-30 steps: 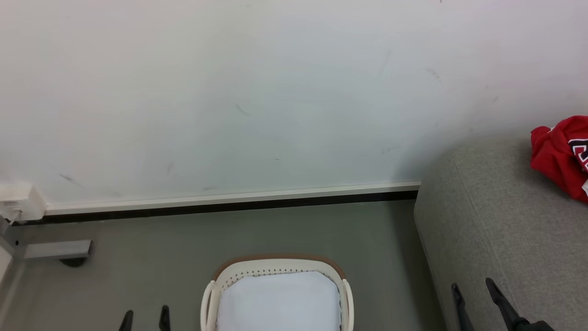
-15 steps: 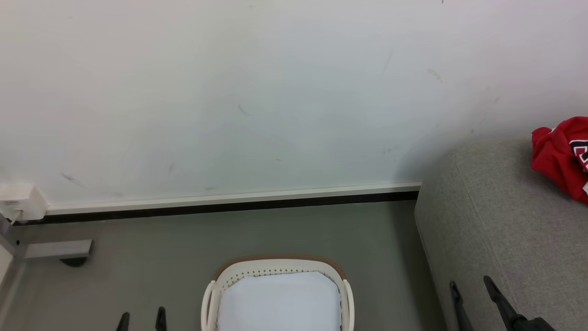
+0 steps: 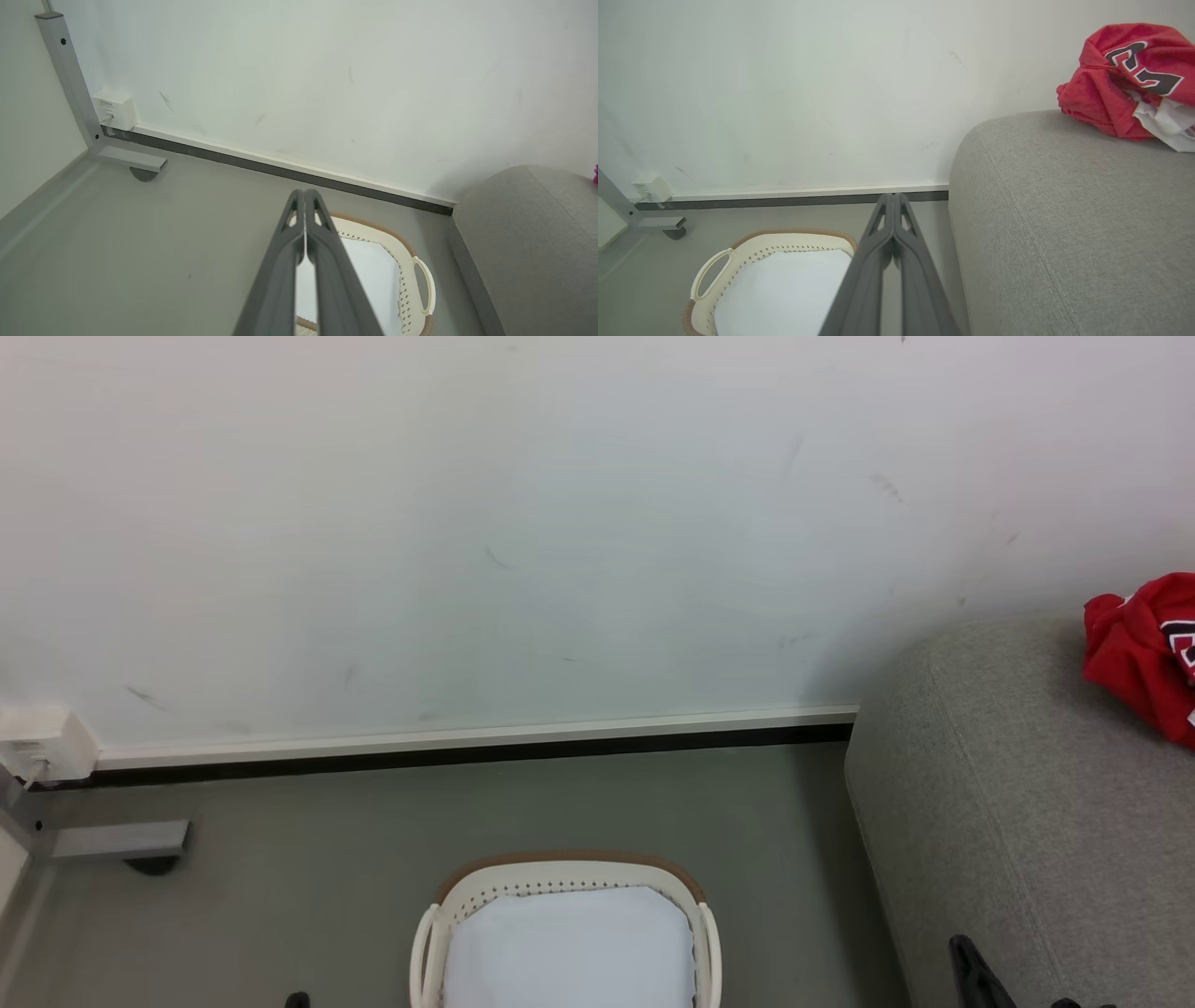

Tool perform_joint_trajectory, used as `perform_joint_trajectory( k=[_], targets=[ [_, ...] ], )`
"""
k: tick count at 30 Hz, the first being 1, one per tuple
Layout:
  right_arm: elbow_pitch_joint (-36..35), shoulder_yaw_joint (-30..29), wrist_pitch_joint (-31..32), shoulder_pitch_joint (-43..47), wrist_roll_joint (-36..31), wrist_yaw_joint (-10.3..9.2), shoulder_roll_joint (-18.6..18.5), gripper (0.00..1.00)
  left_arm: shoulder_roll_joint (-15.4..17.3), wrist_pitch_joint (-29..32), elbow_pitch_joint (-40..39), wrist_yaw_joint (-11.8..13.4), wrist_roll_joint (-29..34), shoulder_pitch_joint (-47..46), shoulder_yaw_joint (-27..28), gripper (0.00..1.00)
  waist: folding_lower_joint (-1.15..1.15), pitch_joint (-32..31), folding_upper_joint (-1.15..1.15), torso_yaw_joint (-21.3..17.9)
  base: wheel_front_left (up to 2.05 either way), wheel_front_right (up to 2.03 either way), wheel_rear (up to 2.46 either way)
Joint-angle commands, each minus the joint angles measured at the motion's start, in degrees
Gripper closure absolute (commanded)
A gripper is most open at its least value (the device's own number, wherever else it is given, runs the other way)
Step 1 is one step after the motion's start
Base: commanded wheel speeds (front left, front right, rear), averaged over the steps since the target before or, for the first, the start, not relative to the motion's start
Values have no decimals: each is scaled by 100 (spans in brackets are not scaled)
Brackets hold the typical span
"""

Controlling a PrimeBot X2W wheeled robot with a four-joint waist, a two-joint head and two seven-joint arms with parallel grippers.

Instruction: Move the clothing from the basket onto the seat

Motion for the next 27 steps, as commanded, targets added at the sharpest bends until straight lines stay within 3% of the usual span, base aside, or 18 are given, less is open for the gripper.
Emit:
perform_joint_trajectory(
  k=[1, 27],
  targets=[
    [-116, -38, 50, -111, 280, -2, -43, 100, 27, 50, -70, -20, -254, -156, 33, 100, 0, 2, 0, 3, 0, 0, 0],
    [-276, -295, 655, -369, 2886, -5, -106, 100, 50, 669, -27, -175, -2714, -613, 120, 100, 0, 47, 0, 61, 0, 0, 0]
  ],
)
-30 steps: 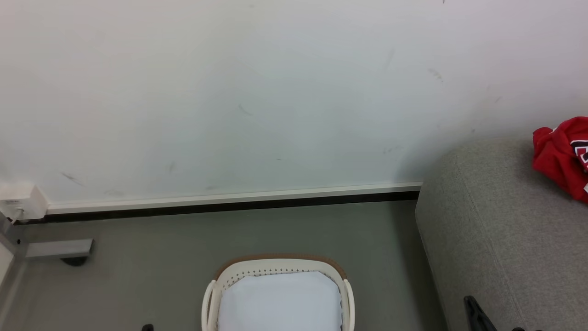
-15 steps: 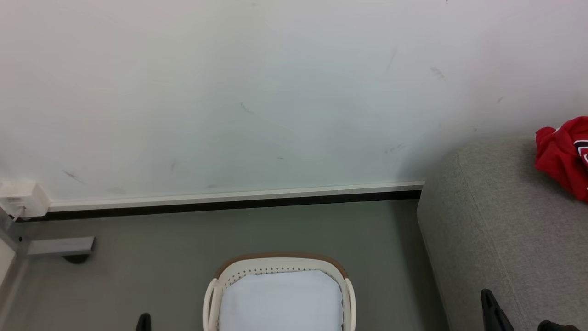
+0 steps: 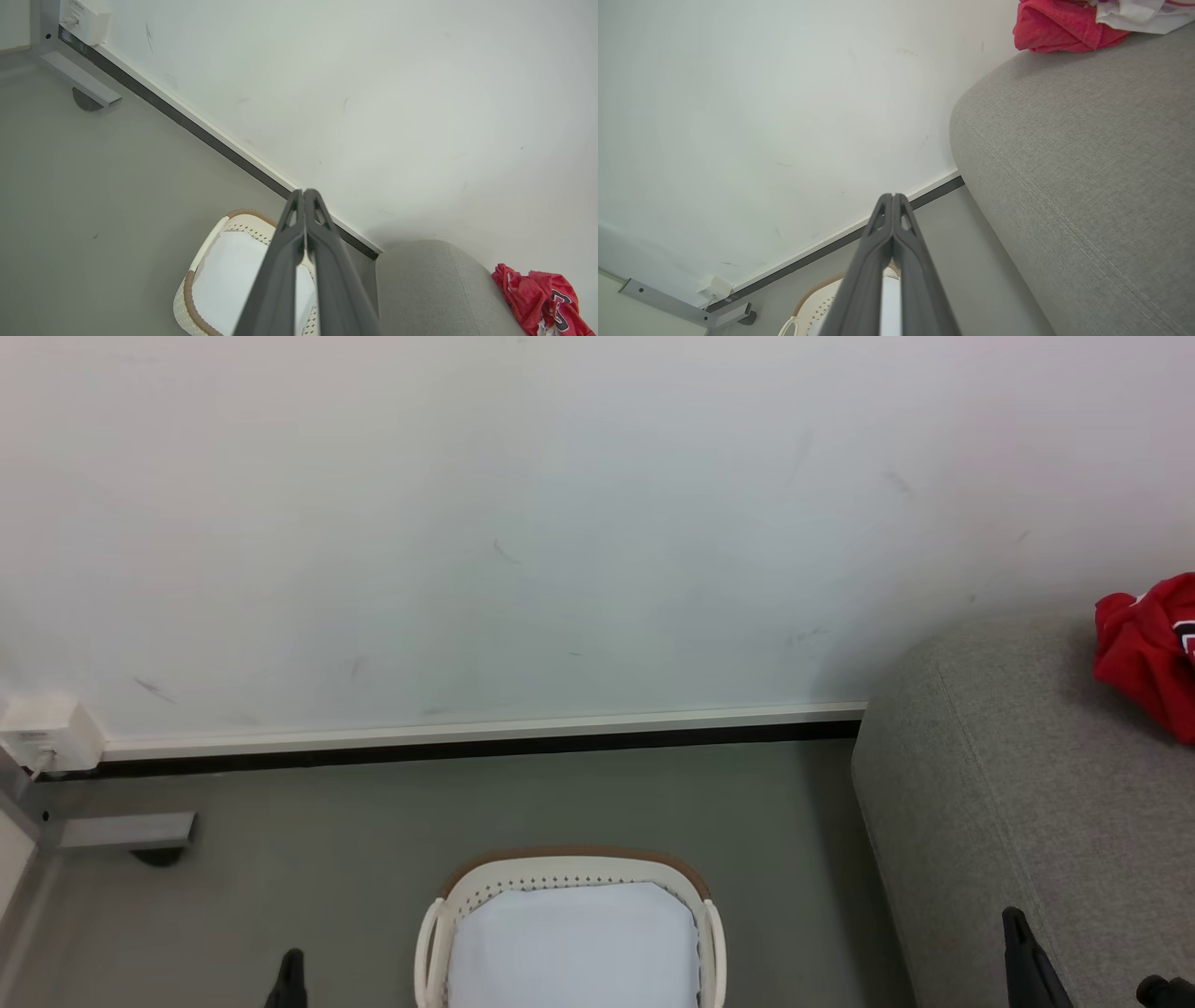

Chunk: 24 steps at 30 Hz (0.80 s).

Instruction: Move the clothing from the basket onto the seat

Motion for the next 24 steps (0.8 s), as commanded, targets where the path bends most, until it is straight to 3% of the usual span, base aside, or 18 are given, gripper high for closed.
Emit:
perform_joint_trajectory(
  k=[1, 24],
  targets=[
    [-110, -50, 42, -178, 231, -6, -47, 100, 45, 62, -43, -42, -224, -146, 46, 100, 0, 2, 0, 3, 0, 0, 0],
    [-216, -248, 467, -332, 1954, -9, -67, 100, 62, 497, 14, -145, -1858, -474, 122, 100, 0, 42, 0, 55, 0, 0, 0]
  ],
)
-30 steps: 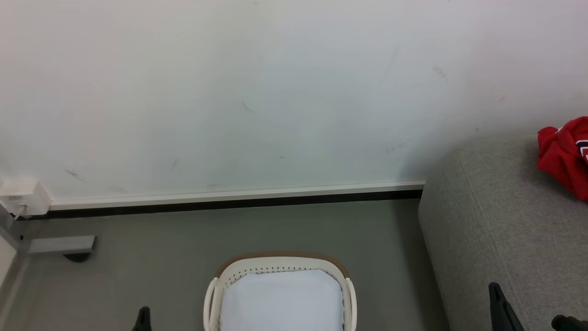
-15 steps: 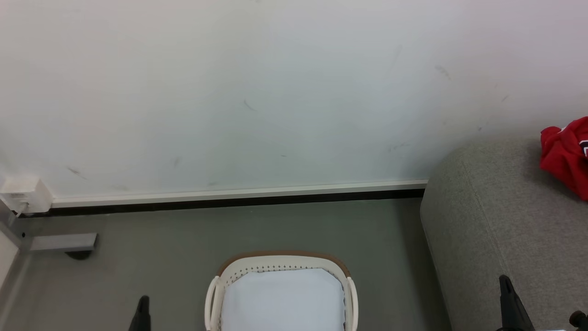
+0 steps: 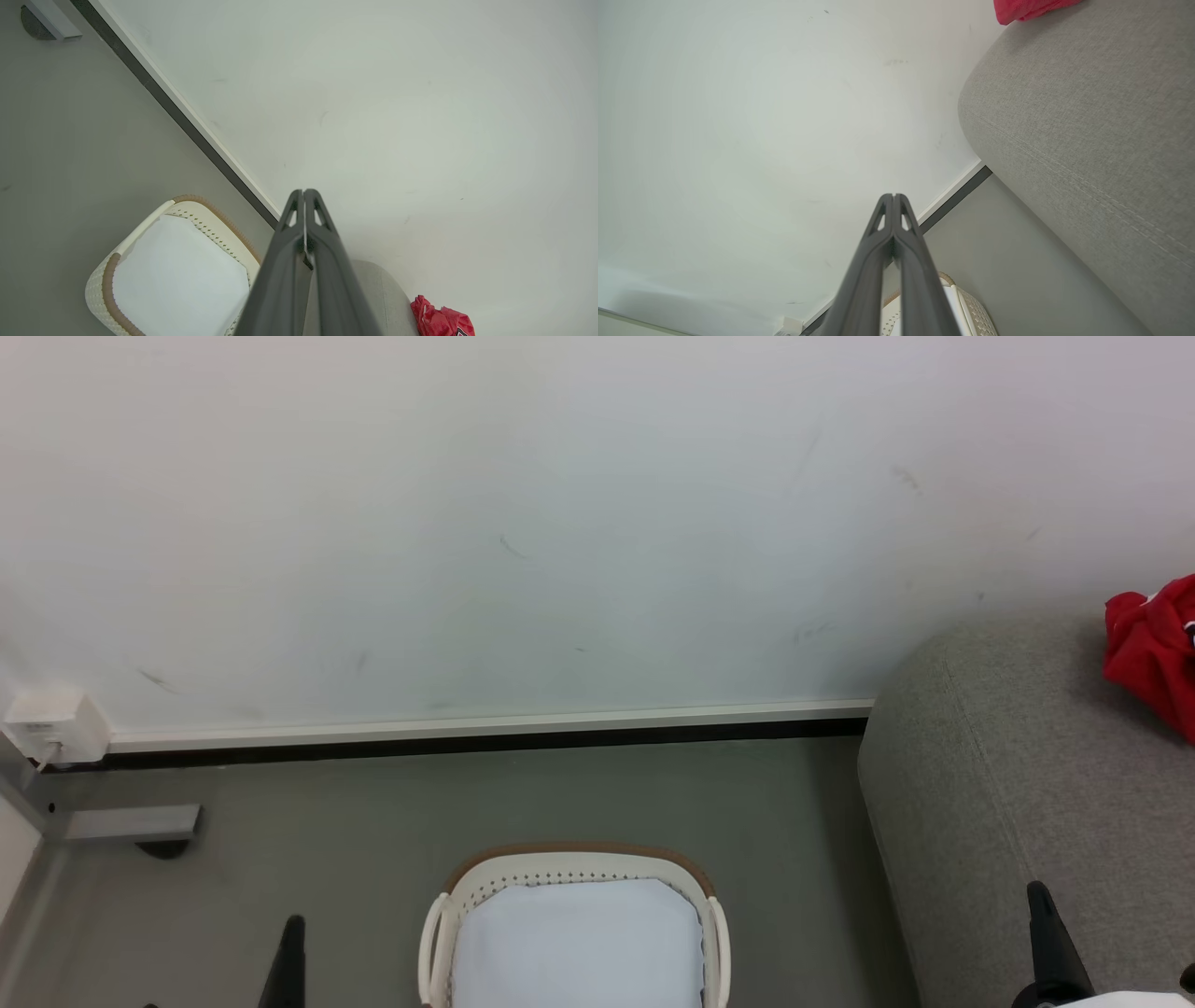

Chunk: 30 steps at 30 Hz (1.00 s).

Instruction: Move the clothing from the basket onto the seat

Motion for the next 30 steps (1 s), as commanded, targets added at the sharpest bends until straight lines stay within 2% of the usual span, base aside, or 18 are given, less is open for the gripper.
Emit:
perform_joint_trajectory(
  k=[1, 30],
  targets=[
    [-85, -45, 37, -119, 210, -9, -41, 100, 53, 42, -28, -37, -187, -136, 26, 100, -1, 3, 0, 4, 0, 0, 0],
    [-179, -251, 464, -277, 1820, -12, -45, 100, 67, 464, 26, -134, -1756, -443, 106, 100, -1, 51, 0, 66, 0, 0, 0]
  ],
)
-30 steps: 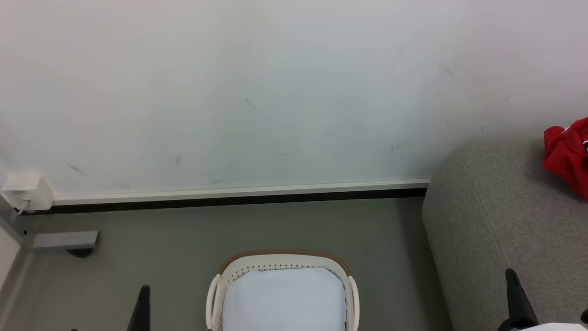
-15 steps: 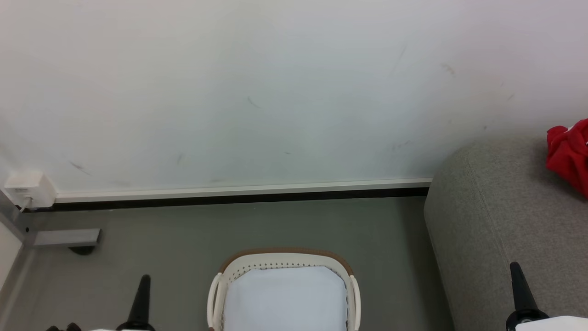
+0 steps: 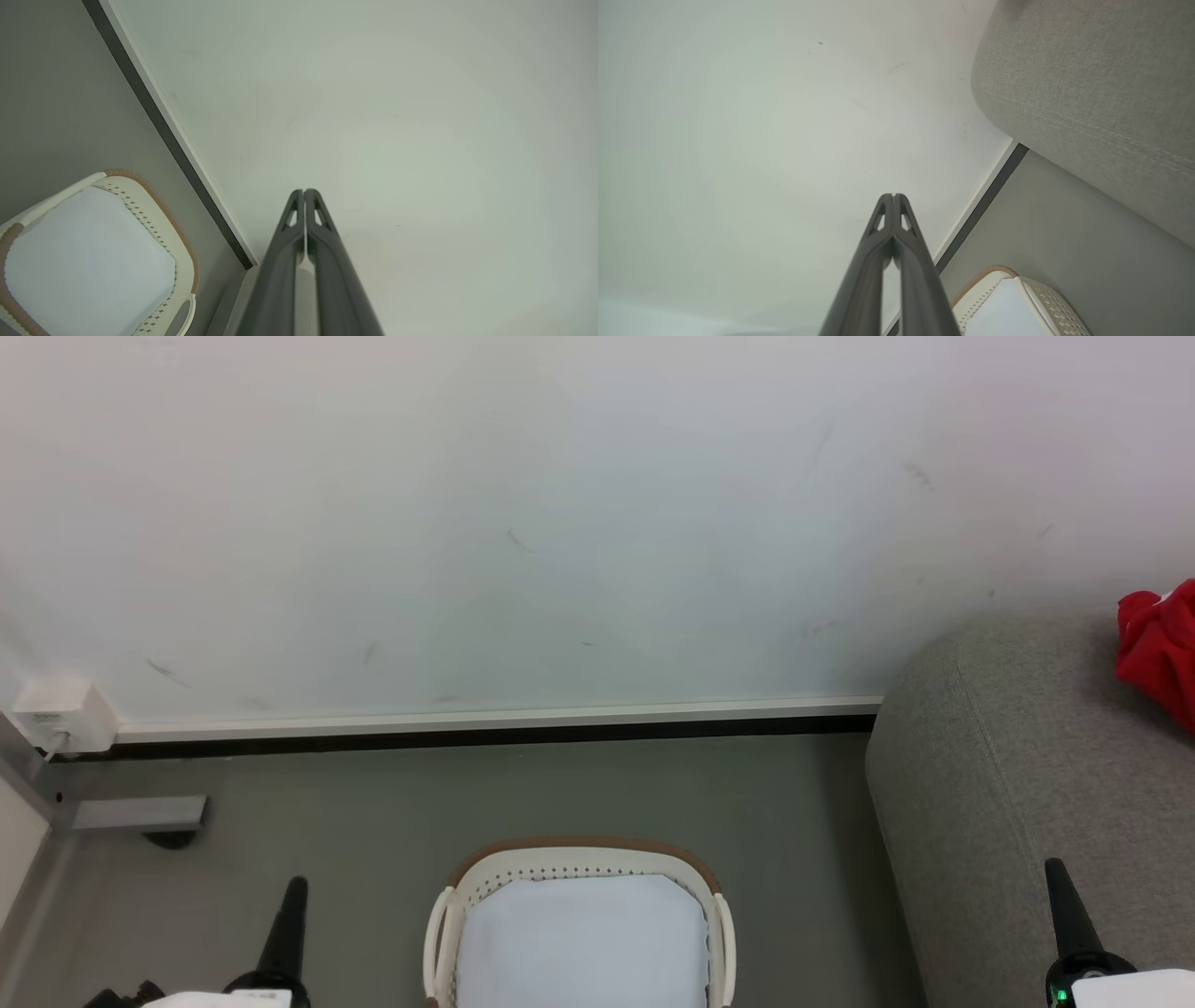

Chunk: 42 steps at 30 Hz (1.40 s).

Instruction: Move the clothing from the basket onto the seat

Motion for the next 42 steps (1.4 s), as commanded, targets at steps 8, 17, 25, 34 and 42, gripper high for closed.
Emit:
perform_joint_trajectory(
  k=[8, 17, 25, 34, 42],
  targets=[
    [-70, -74, 118, -135, 460, -12, -34, 100, 53, 132, -9, -56, -474, -169, 51, 100, 0, 14, 0, 18, 0, 0, 0],
    [-99, -136, 235, -187, 884, -12, -31, 100, 57, 243, 7, -81, -864, -247, 69, 100, 0, 29, 0, 39, 0, 0, 0],
    [-119, -179, 325, -204, 1227, -13, -29, 100, 60, 325, 21, -100, -1194, -308, 83, 100, 0, 43, 0, 56, 0, 0, 0],
    [-139, -228, 431, -232, 1589, -13, -26, 100, 62, 419, 37, -132, -1545, -376, 99, 100, 0, 58, 0, 77, 0, 0, 0],
    [-147, -260, 488, -261, 1759, -14, -22, 100, 62, 476, 46, -136, -1766, -413, 107, 100, 0, 68, 0, 89, 0, 0, 0]
  ],
)
